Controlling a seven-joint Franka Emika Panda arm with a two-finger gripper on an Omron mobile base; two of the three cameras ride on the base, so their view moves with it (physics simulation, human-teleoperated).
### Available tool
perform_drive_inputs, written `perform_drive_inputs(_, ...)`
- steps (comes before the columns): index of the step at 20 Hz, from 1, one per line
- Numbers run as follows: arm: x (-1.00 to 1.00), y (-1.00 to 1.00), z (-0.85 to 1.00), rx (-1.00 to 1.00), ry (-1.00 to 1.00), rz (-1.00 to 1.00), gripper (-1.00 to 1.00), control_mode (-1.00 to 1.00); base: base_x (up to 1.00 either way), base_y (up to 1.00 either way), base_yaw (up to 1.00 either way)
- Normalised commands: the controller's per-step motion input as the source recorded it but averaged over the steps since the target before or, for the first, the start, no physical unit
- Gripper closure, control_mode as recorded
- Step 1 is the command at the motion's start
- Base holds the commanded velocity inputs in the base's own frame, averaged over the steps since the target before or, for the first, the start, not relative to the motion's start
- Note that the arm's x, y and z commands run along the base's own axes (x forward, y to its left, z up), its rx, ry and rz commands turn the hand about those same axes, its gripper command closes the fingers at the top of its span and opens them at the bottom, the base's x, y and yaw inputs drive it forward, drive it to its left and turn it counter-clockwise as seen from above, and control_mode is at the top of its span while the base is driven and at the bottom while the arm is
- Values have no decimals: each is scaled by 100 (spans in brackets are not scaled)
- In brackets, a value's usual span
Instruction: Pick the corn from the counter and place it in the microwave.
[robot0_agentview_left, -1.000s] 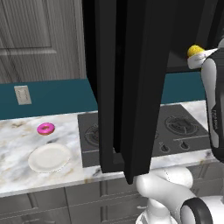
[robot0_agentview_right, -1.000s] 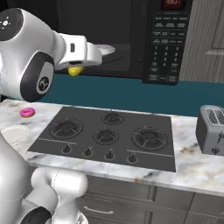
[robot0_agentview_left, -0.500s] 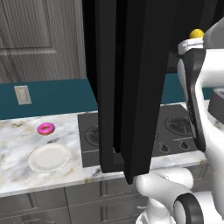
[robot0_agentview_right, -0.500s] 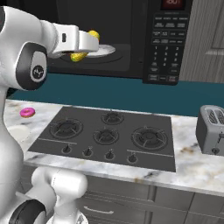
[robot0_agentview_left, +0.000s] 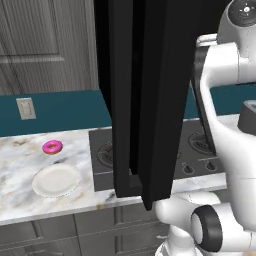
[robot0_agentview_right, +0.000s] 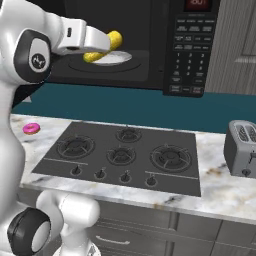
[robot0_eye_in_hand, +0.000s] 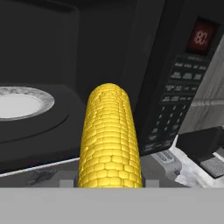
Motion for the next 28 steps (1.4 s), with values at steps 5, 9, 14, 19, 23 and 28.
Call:
perform_drive_inputs(5, 45, 0, -10, 0, 0, -4, 100, -100, 0, 0, 0)
perform_drive_inputs(9, 43, 0, -9, 0, 0, 0, 100, -100, 0, 0, 0)
perform_drive_inputs(14, 45, 0, -1, 0, 0, 0, 100, -100, 0, 0, 0)
perform_drive_inputs(19, 29, 3, -1, 0, 0, 0, 100, -100, 0, 0, 0)
perform_drive_inputs(23, 18, 16, -16, 0, 0, 3, 100, -100, 0, 0, 0)
perform_drive_inputs(28, 22, 20, -21, 2, 0, 8, 100, -100, 0, 0, 0)
